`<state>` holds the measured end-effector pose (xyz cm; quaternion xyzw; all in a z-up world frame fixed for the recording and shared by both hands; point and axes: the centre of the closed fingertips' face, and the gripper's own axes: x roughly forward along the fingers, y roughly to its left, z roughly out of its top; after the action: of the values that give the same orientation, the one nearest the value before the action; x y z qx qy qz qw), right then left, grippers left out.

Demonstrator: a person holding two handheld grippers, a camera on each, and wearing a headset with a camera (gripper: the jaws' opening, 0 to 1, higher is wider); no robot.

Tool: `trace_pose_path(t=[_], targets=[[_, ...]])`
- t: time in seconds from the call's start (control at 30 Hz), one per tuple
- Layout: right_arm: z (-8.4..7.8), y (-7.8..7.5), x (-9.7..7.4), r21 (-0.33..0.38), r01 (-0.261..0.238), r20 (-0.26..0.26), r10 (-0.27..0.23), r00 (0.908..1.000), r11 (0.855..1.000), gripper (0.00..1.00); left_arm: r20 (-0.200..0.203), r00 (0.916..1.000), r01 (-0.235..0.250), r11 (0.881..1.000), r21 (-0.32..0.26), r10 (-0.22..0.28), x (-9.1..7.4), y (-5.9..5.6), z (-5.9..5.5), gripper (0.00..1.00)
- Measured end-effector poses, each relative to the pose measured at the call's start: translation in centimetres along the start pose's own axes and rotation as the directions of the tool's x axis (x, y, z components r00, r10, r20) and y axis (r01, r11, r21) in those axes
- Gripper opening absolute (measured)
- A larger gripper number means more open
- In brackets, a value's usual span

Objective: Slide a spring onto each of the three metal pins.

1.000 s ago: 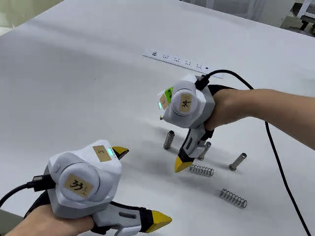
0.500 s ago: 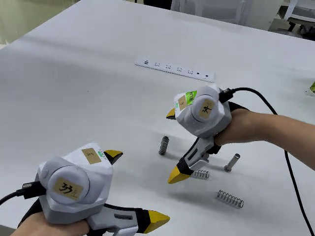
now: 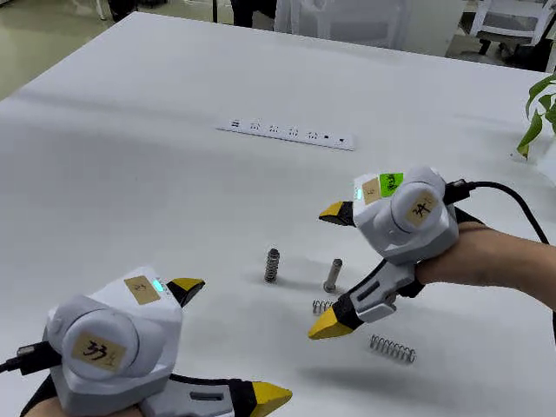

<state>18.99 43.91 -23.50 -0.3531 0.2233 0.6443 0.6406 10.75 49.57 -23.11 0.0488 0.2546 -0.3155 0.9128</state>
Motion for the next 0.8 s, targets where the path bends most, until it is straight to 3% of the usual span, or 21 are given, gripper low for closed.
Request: trace_pose_path(t=[0.13, 0.5, 0.8], targets=[[-1.9, 0.5, -1.4, 0.029, 0.037, -0.015, -0.036, 0.9992, 0.999, 0.98, 0.003, 1.0000, 0.000, 1.000, -0.014, 0.000, -0.1, 0.2, 0.0, 0.98], [-5.0, 2.0, -5.3, 0.160, 0.113, 0.024, -0.118, 0.9927, 0.981, 0.98, -0.016, 0.9999, 0.005, 1.000, 0.004, -0.005, 0.0, 0.4, -0.1, 0.98], [-7.4, 3.1, -7.4, 0.266, 0.173, 0.038, -0.189, 0.9812, 0.948, 0.97, -0.032, 0.9991, 0.027, 1.000, 0.016, -0.026, 0.3, 0.4, -0.2, 0.98]])
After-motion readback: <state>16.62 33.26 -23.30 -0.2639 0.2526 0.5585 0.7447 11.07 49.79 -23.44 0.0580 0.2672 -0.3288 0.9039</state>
